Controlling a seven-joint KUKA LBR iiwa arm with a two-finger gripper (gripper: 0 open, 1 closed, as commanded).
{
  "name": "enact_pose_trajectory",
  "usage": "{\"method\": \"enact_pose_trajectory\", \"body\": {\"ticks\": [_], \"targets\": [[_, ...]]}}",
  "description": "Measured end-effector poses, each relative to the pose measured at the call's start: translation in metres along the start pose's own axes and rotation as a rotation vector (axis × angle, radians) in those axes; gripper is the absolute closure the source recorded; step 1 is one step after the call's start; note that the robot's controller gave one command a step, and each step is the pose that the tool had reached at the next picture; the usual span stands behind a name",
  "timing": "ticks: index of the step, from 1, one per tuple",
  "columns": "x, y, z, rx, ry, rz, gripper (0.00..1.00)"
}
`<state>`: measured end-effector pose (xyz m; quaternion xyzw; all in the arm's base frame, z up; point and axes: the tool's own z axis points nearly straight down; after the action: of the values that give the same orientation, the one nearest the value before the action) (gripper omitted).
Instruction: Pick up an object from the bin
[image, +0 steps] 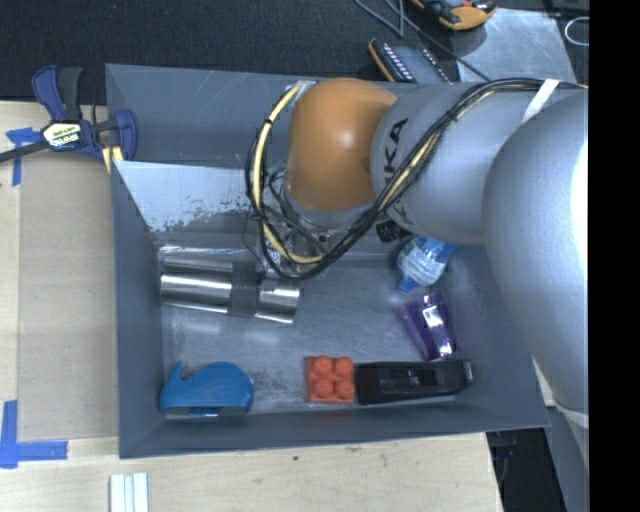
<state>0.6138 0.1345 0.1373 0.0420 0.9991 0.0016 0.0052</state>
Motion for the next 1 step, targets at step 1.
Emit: {"method": "enact_pose_trajectory", "body": {"ticks": [1], "targets": [[0.0001,0.0000,0.0001,0.000,0.000,0.000,1.00]]}}
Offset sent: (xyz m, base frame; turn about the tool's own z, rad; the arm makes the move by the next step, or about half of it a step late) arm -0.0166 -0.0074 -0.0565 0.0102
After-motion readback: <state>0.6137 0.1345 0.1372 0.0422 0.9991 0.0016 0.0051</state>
